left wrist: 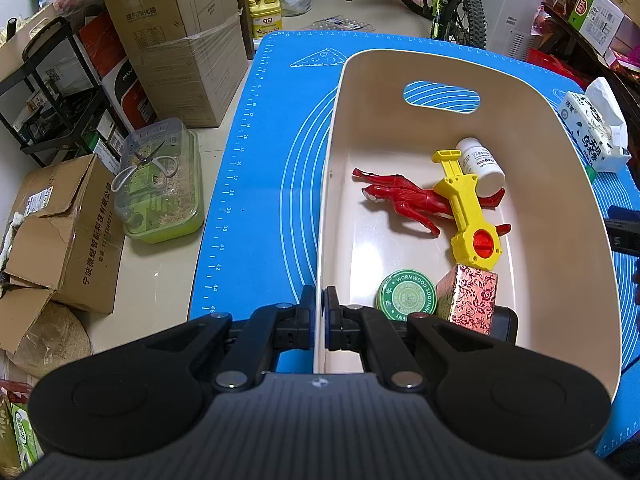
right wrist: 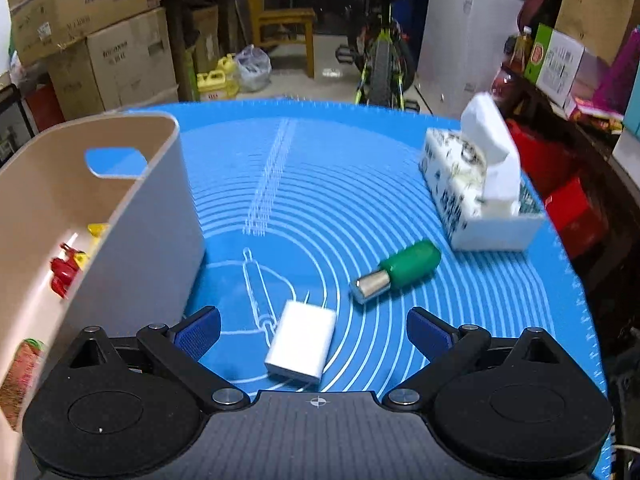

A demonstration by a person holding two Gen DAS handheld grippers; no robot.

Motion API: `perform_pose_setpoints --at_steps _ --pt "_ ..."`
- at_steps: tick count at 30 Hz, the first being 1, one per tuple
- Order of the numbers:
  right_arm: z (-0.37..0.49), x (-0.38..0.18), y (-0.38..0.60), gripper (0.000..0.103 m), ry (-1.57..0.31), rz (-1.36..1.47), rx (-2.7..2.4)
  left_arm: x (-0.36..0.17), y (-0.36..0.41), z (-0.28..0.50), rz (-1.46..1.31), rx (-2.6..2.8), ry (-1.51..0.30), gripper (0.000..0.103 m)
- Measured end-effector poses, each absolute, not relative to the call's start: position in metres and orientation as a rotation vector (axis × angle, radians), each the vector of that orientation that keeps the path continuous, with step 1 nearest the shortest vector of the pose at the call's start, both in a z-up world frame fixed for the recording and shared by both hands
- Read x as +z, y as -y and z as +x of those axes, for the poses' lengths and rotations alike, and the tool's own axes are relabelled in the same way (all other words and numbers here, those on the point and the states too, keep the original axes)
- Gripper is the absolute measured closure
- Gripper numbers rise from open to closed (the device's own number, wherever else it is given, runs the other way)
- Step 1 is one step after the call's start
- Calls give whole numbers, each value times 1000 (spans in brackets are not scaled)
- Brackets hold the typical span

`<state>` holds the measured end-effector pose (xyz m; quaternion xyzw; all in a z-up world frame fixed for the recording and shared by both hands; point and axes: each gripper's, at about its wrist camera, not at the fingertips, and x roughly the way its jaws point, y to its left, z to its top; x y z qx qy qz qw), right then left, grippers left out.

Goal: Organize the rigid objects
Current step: 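Move the right tool to the white charger and grasp it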

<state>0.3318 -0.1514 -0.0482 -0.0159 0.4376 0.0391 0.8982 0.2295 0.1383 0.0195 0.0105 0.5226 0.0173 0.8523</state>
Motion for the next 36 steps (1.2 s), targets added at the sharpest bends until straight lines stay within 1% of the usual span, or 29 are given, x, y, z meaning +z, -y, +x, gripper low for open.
perform_pose_setpoints --at_steps 10,13,15,18,19,20,21,22,23,24,29,36 --pt "341 -80 164 4 -949 70 18 20 -138 230 22 37 -1100 97" --pt "342 -85 163 7 -945 63 9 20 -138 230 22 37 -1100 97" --pt "339 -86 161 11 -928 36 -4 20 -138 230 22 37 -1100 97" --pt "337 -84 157 20 -908 22 2 20 -138 230 22 37 -1100 97" --pt "336 -83 155 25 -903 23 6 20 -138 230 22 37 -1100 97" --pt "335 -81 153 33 -899 19 14 20 -138 230 22 38 -1100 97" --pt "335 -80 152 37 -896 15 19 20 -138 230 22 37 -1100 97" --pt "334 -79 149 47 -893 9 23 20 -138 230 22 37 -1100 97" --pt "333 -78 148 59 -890 6 20 20 -138 230 22 37 -1100 97" --pt "333 -77 146 60 -890 2 15 20 -139 230 21 37 -1100 97" --pt "332 -74 149 60 -897 21 12 20 -138 229 22 37 -1100 97" --pt "326 -57 147 60 -854 26 24 20 -138 230 21 37 -1100 97"
